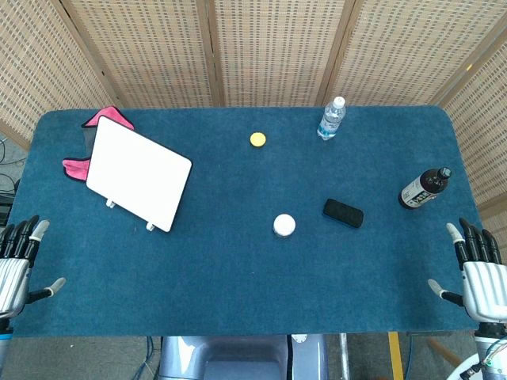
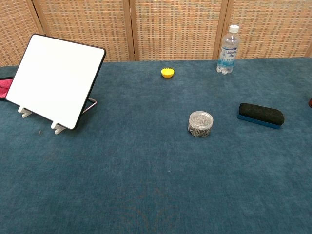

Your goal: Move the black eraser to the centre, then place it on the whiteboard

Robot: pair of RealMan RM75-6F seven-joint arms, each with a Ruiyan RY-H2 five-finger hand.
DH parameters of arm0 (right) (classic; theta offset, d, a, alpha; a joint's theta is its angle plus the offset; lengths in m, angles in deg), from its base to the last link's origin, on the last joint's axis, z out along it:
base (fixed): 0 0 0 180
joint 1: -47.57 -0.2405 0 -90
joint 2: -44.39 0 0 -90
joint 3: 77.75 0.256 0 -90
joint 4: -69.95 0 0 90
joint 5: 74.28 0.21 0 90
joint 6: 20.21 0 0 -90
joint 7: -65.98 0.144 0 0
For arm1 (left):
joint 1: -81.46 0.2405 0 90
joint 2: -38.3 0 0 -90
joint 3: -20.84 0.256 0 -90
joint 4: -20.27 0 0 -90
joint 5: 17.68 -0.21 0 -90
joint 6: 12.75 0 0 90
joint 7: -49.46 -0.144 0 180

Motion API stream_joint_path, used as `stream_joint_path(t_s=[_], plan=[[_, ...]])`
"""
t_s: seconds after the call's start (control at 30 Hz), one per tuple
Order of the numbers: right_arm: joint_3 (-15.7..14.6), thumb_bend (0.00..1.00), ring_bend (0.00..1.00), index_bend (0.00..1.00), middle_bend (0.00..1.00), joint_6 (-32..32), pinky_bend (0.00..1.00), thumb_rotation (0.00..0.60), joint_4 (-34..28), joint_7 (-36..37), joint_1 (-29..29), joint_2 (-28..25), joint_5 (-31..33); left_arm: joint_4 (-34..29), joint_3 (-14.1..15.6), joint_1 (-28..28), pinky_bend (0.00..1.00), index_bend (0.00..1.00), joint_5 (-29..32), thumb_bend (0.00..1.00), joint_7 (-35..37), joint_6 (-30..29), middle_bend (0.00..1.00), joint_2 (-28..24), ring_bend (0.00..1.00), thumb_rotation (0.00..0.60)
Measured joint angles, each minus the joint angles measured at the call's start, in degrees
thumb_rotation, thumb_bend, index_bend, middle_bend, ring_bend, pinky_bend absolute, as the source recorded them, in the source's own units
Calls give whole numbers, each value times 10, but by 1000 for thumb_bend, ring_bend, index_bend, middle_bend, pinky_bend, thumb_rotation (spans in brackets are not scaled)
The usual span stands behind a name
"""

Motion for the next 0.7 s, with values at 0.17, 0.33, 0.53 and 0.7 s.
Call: stream_joint_path(t_s=[0.17,0.33,0.53,0.7], plan=[[-1,0,0,0,0,7,0,600,3,7,-2,0,0,-2,2,0,0,0,1,0,7,5,0,-4,0,600],[-3,0,0,0,0,11,0,600,3,21,-6,-1,-12,-5,2,-2,0,0,-1,0,12,9,0,-8,0,600],[-6,0,0,0,0,52,0,600,11,72,-44,2,-54,-4,-4,-5,0,0,12,0,14,15,0,-7,0,600],[13,0,0,0,0,163,0,600,22,69,-120,10,-43,-5,-16,-14,0,0,43,0,4,34,0,-3,0,600]])
